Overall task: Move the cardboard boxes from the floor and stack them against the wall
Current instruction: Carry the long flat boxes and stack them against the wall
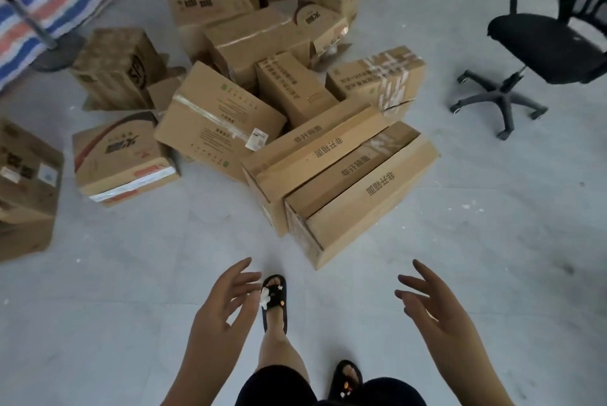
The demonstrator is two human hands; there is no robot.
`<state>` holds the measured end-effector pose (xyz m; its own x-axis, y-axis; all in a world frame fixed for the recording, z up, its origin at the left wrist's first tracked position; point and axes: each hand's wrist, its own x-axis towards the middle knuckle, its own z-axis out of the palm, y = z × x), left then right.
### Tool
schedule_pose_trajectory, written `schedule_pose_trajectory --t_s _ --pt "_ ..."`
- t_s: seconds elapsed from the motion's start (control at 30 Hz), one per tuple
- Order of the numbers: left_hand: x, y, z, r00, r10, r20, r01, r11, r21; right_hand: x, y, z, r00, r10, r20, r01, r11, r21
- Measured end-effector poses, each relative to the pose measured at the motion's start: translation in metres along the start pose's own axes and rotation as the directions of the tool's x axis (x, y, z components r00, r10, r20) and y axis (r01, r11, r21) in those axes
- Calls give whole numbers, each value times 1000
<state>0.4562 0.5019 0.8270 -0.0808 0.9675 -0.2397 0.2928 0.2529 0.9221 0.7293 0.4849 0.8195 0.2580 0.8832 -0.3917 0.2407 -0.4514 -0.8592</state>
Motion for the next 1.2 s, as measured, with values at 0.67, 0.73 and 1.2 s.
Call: schedule_pose_trajectory --t_s 0.67,0.73,1.2 --pt "391 -178 117 727 -662 182 542 716 440 279 120 142 804 593 -43 -590 804 76" --pt "410 -214 138 680 -725 113 632 657 411 304 149 157 755 656 1 -654 752 86" --pt "431 -274 178 698 -631 339 651 756 66 327 227 209 631 737 241 -732 463 500"
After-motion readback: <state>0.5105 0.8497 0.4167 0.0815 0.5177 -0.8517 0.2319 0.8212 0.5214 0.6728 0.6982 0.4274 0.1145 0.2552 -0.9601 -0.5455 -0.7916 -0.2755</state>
